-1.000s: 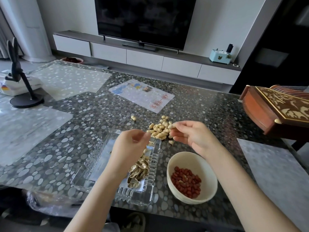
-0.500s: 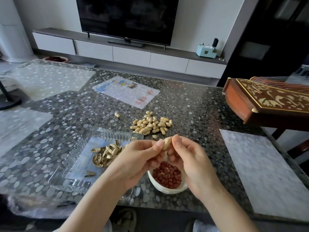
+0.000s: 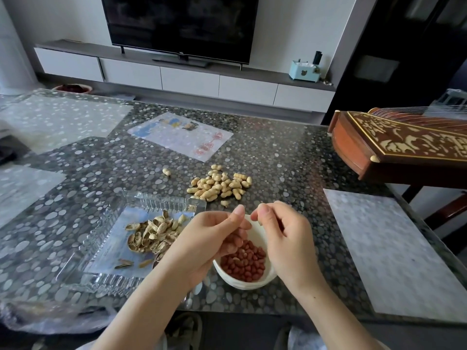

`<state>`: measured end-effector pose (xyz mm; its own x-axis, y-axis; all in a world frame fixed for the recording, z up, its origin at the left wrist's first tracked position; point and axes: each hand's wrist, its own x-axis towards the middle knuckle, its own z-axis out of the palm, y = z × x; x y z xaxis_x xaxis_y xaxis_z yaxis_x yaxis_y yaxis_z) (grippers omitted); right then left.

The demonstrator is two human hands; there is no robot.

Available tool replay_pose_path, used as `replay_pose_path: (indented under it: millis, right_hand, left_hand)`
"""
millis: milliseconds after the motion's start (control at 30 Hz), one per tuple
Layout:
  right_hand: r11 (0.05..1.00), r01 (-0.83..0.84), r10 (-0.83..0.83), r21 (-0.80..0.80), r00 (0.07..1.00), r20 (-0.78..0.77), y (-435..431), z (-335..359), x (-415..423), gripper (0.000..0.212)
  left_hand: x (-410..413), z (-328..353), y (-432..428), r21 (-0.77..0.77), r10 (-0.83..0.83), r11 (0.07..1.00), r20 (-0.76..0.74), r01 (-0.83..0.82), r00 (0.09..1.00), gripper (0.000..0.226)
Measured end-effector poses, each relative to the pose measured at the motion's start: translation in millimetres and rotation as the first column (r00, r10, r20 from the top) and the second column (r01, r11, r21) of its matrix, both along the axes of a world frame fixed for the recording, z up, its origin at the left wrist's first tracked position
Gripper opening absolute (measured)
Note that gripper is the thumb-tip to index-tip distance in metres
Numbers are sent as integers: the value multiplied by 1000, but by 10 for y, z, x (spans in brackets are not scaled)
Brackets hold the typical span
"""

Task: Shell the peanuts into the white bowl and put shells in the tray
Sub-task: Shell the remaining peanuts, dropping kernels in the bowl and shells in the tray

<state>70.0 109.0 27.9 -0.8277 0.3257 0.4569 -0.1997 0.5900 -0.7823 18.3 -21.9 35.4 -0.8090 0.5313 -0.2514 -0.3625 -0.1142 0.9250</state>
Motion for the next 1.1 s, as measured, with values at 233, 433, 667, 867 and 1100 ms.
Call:
replay_pose_path:
  millis: [233,433,667,867,1100]
  right_hand:
    - [989,-146,149,-26,973,179,26,13,25,29]
    - [967,-246,255,-64,943,214,-13,36,61,15]
    - [955,-297,278,19,912,302,76,81,67,23]
    - [946,-321,318,-35,908,273,75,72,91,31]
    - [939,-264,306,-220,934,182,23,74,108,37]
  left_hand:
    - [-42,3,-46,-116,117,983,-202,-142,972,42]
    - [-38,-6,-67,-140,60,985,-276,-102,959,39]
    - [-59,7,-64,-13,24,1000,-118,-26,993,22]
    - [5,21,30,46,62,997,-116,-57,991,22]
    - [68,5,160,102,184,981,-212,-166,960,25]
